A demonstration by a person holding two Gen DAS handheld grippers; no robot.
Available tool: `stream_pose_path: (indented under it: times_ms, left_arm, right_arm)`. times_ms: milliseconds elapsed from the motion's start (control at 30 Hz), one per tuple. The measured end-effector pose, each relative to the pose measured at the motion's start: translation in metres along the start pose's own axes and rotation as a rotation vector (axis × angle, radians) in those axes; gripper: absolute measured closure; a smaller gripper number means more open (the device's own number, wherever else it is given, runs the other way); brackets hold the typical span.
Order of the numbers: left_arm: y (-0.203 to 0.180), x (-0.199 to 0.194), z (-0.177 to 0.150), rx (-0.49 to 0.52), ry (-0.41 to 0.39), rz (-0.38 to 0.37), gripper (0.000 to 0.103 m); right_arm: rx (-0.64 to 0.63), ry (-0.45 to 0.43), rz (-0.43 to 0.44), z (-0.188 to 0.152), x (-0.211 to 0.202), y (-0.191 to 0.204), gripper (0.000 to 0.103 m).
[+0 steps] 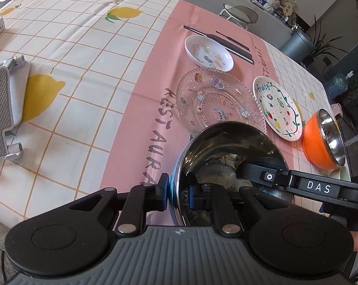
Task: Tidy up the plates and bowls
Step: 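Carry the blue steel bowl with both grippers toward the orange bowl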
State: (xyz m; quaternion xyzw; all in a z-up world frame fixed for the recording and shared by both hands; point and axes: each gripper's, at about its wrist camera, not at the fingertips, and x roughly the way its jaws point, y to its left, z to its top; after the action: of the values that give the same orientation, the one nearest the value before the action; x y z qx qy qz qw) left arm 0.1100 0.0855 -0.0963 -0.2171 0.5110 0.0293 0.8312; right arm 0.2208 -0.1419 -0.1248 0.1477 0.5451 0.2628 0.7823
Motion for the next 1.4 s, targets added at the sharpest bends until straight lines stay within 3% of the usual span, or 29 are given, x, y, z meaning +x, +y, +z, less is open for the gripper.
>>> stream_pose_path:
  times_ms: [300,467,700,1000,1100,1267,1300,1367,1400]
  left_arm:
    - [-0.002,0.0,0.0,0.003,-0.026,0.012,0.085]
    - [-0.005,-0.007,-0.006,0.038,-0.032,0.001,0.085]
    - [-0.011,-0.013,-0.015,0.106,-0.051,0.047,0.088]
    - [-0.005,-0.017,-0.012,0.059,-0.083,0.066,0.091]
    - [-0.007,-0.017,-0.012,0.072,-0.102,0.089,0.091]
    - [-0.008,-0.023,-0.013,0.064,-0.155,0.112,0.082]
    - [-0.007,-0.025,-0.013,0.063,-0.167,0.106,0.075]
    - [-0.006,-0.028,-0.013,0.05,-0.181,0.082,0.056]
    - [-0.005,-0.03,-0.013,0.041,-0.19,0.064,0.047]
  right_arm:
    - [0.014,-0.017,0.015,0.009,0.006,-0.002,0.089]
    - [-0.037,-0.026,-0.039,0.001,0.0,0.006,0.091]
    - [-0.071,-0.007,-0.066,-0.015,-0.007,0.01,0.091]
    - [-0.086,-0.01,-0.065,-0.017,-0.005,0.014,0.091]
    - [-0.106,-0.052,-0.068,-0.017,-0.01,0.017,0.09]
    - [-0.107,-0.082,-0.046,-0.017,-0.016,0.018,0.085]
    - [-0.109,-0.086,-0.048,-0.017,-0.017,0.018,0.082]
    - [-0.103,-0.108,-0.047,-0.017,-0.021,0.018,0.062]
    - [-0.099,-0.127,-0.045,-0.017,-0.024,0.018,0.059]
